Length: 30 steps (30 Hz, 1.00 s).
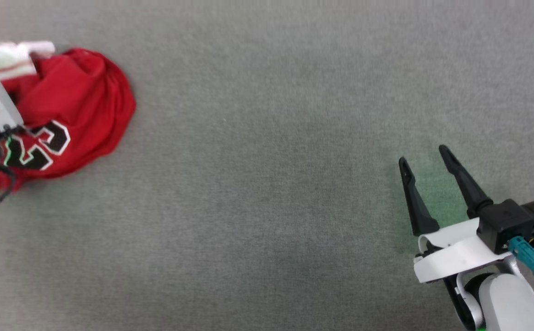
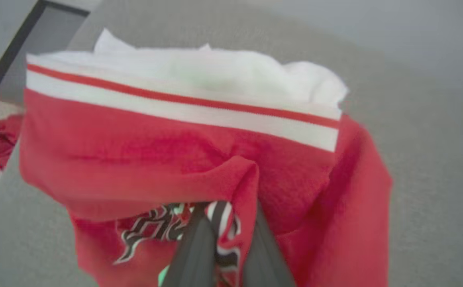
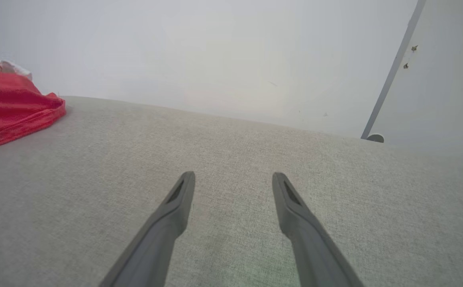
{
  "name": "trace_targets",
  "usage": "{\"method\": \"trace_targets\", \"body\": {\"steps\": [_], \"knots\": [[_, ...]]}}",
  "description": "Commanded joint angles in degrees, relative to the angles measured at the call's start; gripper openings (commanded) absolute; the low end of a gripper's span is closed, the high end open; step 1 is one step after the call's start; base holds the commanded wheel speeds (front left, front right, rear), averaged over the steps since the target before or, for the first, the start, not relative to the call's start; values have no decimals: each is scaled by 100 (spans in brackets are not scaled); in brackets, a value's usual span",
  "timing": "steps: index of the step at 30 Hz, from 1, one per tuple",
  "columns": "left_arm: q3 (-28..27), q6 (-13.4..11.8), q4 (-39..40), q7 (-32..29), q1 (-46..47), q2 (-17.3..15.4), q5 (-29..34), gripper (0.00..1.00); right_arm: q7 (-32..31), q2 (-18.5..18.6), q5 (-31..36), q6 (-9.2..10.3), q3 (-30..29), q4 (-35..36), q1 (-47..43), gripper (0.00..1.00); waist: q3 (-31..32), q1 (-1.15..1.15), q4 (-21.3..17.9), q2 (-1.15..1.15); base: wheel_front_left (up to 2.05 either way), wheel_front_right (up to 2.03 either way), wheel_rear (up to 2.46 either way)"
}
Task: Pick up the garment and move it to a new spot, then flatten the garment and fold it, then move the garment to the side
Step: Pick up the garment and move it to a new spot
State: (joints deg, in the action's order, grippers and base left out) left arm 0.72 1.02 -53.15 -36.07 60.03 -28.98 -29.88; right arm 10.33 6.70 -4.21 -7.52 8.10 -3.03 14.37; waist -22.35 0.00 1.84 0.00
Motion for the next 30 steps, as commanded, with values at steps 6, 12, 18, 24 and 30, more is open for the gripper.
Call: {"method": "trace_targets", "body": {"steps": [6, 12, 18, 24, 30], "knots": [[117, 191, 495, 622, 243, -21, 141, 0, 117, -106, -49, 6, -16, -259, -158, 100, 878, 0, 205, 0, 0, 0, 0], [311, 209, 1002, 922, 419, 110, 285, 0, 194, -202, -101, 6, -2, -529, -230, 100, 1423, 0, 208, 0, 0, 0, 0], [462, 311, 1541, 711, 282, 278, 165, 0, 267, -238, -108, 6, -164, -691, -279, 100, 1790, 0, 131, 0, 0, 0, 0], [579, 330, 2193, 301, -85, 457, -19, 0, 316, -202, -20, 6, -589, -813, -382, 100, 2056, 0, -117, 0, 0, 0, 0], [727, 303, 3043, -163, -617, 724, -273, 0, 345, -98, 70, 6, -1146, -886, -542, 100, 2162, 0, -492, 0, 0, 0, 0]]}}
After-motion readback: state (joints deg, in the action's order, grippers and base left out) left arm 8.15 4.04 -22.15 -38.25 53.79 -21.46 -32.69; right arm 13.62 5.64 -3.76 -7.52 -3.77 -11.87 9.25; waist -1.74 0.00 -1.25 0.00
